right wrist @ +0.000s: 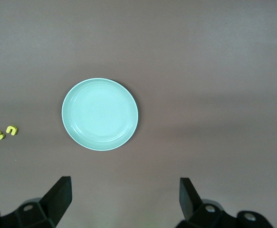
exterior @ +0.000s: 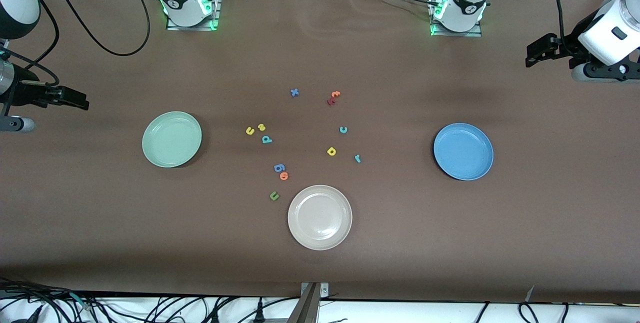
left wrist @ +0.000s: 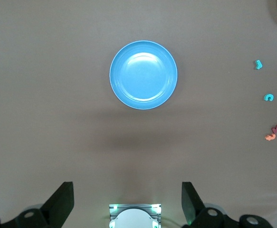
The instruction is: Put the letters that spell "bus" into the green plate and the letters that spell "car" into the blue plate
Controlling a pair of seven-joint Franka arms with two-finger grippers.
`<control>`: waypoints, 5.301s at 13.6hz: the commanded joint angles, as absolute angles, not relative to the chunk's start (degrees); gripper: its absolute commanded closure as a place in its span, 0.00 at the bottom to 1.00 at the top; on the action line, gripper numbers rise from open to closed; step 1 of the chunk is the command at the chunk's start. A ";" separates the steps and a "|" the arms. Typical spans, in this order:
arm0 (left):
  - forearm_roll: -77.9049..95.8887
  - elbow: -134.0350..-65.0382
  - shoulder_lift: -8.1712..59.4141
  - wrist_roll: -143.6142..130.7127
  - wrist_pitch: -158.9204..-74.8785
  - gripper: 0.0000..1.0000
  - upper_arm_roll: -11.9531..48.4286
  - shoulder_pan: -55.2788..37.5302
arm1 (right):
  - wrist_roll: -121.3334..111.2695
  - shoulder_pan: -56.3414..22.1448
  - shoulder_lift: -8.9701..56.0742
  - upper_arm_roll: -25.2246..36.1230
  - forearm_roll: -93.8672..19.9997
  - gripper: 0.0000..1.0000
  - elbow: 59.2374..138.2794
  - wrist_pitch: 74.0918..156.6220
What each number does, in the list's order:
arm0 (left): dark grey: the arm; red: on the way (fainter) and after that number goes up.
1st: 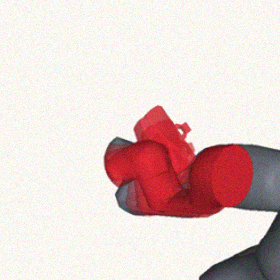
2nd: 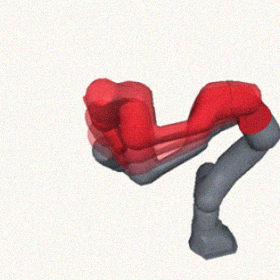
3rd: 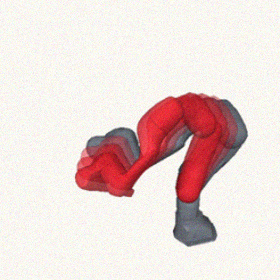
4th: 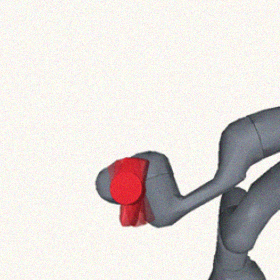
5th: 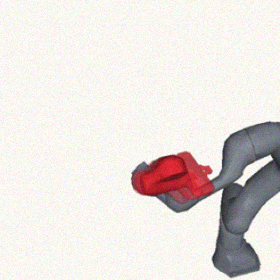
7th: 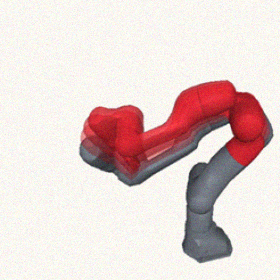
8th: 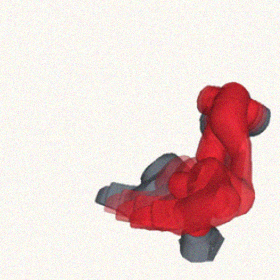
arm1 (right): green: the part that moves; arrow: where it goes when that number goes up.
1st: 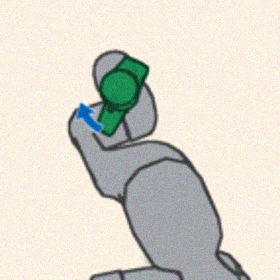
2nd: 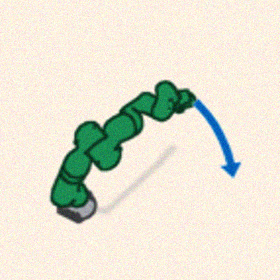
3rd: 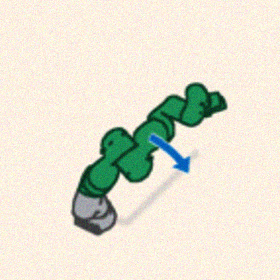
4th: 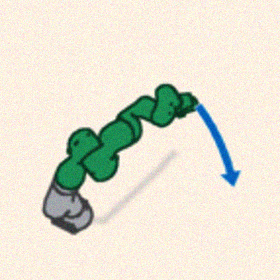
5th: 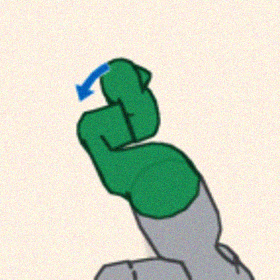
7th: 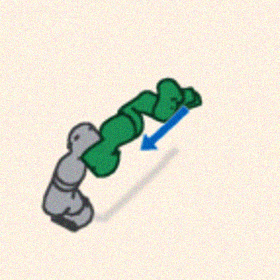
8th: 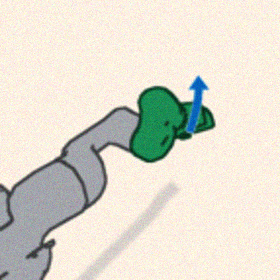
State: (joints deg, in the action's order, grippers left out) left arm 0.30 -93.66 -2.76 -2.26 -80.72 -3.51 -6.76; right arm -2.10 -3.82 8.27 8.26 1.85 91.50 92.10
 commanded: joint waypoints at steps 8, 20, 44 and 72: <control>-0.35 -93.69 -2.55 -2.81 -80.60 0.00 -2.81 -6.77 | -1.67 -3.52 7.82 8.00 1.41 0.00 91.76 92.20; -0.35 -93.69 -2.20 -2.90 -81.12 0.00 -2.90 -7.03 | -1.58 -3.78 7.82 8.00 1.41 0.00 91.50 92.29; 0.18 -94.13 -2.11 -5.10 -81.04 0.00 -2.90 -7.03 | 45.08 -23.91 16.52 3.43 -2.11 0.01 108.78 119.31; 3.95 -93.25 21.33 -12.74 -106.06 0.00 -1.58 -24.24 | 53.61 -23.73 29.09 -4.66 -6.49 0.33 120.94 148.27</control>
State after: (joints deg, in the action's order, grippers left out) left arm 2.32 -94.42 17.24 -11.28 -103.15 -0.91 -21.39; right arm 53.33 -24.07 28.68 -3.80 -4.33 120.67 147.10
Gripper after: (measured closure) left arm 0.000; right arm 0.286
